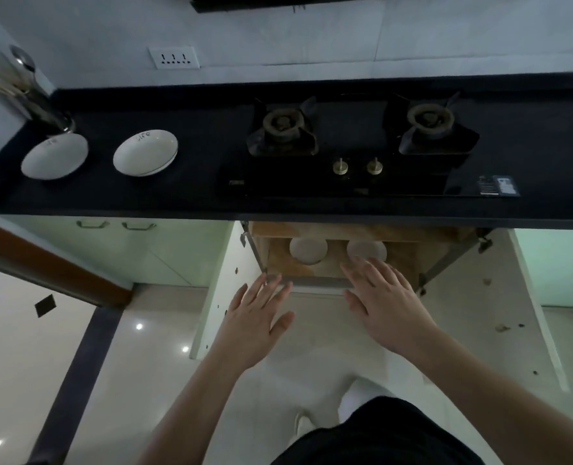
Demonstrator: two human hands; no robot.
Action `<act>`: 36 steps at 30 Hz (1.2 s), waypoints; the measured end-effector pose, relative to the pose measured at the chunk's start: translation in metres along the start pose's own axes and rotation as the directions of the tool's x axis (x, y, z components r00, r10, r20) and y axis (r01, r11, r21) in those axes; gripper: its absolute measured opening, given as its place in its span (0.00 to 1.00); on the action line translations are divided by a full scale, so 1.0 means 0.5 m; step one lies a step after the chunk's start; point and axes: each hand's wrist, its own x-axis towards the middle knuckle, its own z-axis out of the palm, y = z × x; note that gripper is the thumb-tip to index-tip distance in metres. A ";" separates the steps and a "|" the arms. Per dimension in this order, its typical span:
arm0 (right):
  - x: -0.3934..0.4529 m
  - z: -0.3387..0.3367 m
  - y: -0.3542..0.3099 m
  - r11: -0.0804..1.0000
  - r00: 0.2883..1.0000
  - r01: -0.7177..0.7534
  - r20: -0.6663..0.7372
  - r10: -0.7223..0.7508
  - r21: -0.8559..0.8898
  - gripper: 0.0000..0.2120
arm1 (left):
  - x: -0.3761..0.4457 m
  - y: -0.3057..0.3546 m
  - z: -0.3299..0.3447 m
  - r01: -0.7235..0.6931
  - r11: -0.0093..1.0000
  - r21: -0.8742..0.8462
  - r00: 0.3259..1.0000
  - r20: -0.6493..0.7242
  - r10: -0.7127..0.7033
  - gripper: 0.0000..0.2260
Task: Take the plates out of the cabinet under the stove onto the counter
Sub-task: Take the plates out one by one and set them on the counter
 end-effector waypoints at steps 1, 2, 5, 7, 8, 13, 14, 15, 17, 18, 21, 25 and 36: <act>0.003 0.002 0.000 1.000 1.000 0.009 -0.006 -0.009 0.010 0.34 | 0.006 -0.003 0.003 0.000 1.000 -0.011 1.000 -0.002 0.000 0.36; 0.008 0.006 0.002 1.000 1.000 0.020 -0.014 -0.019 0.023 0.32 | 0.014 -0.005 0.005 0.004 1.000 -0.018 1.000 -0.008 -0.004 0.36; 0.038 0.018 0.023 0.998 0.999 0.045 -0.021 -0.044 0.040 0.29 | 0.044 -0.008 0.009 0.022 1.000 -0.016 1.000 -0.012 -0.023 0.35; 0.069 0.031 0.043 0.999 0.999 0.051 -0.010 -0.051 0.017 0.27 | 0.074 -0.010 0.013 0.034 0.999 0.008 0.999 -0.001 -0.034 0.33; 0.088 0.039 0.054 0.999 0.999 0.054 -0.005 -0.054 0.007 0.27 | 0.091 -0.010 0.017 0.038 0.999 0.026 0.999 -0.011 -0.038 0.32; 0.196 0.114 0.120 0.996 0.995 0.089 0.044 -0.088 -0.027 0.29 | 0.193 -0.020 0.077 0.048 0.996 0.081 0.999 -0.010 -0.047 0.27; 0.215 0.136 0.134 0.994 0.993 0.103 0.055 -0.102 -0.029 0.28 | 0.213 -0.022 0.095 0.048 0.996 0.075 0.999 -0.008 -0.047 0.27; 0.233 0.155 0.147 0.993 0.992 0.111 0.066 -0.109 -0.029 0.27 | 0.234 -0.024 0.115 0.049 0.996 0.071 0.999 -0.004 -0.049 0.26; 0.267 0.194 0.173 0.992 0.991 0.116 0.069 -0.113 -0.042 0.26 | 0.276 -0.030 0.161 0.047 0.996 0.072 0.999 -0.001 -0.047 0.27; 0.284 0.216 0.186 0.992 0.991 0.119 0.070 -0.115 -0.046 0.26 | 0.296 -0.033 0.186 0.045 0.996 0.072 0.999 0.006 -0.046 0.27; 0.332 0.289 0.220 0.991 0.989 0.122 0.091 -0.118 -0.049 0.25 | 0.353 -0.050 0.272 0.021 0.996 0.086 0.999 0.024 -0.023 0.26; 0.387 0.409 0.255 0.992 0.993 0.097 0.080 -0.090 -0.080 0.25 | 0.416 -0.089 0.391 0.002 0.994 0.113 1.000 0.011 -0.003 0.27; 0.551 0.729 0.350 0.991 0.990 0.133 0.056 -0.132 -0.014 0.30 | 0.568 -0.201 0.726 0.058 0.992 0.112 0.997 0.050 -0.064 0.29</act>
